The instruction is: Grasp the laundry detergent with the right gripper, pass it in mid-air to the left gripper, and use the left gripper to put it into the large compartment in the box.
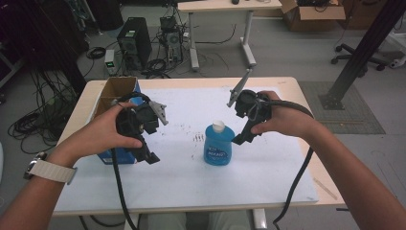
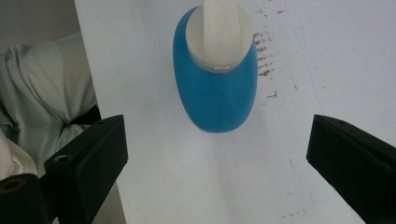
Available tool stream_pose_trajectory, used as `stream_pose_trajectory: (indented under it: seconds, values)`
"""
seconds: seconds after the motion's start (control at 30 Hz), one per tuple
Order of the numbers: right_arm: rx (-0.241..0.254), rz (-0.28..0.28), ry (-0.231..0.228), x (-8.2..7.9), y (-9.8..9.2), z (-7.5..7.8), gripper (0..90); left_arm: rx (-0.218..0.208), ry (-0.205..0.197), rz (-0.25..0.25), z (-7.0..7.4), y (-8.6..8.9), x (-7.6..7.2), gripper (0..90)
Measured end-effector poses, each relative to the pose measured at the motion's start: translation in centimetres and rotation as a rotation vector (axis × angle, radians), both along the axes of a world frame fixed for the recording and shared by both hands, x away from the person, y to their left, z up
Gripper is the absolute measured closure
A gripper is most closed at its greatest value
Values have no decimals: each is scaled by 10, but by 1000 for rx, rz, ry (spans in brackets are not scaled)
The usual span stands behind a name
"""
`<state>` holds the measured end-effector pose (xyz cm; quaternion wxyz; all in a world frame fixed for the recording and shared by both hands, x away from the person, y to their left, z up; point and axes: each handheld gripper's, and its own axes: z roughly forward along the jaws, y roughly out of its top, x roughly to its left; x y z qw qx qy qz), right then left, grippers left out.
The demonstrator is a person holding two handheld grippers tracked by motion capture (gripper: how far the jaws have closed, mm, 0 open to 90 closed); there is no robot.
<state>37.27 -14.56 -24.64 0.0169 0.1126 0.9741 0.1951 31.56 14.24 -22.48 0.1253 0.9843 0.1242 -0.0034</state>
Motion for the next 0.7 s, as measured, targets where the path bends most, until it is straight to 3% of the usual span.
stream_pose_trajectory:
  seconds: [0.7]
  values:
    - [54,5,-4,3,-8,-26,51,-6,-5,12,0,2,1,85]
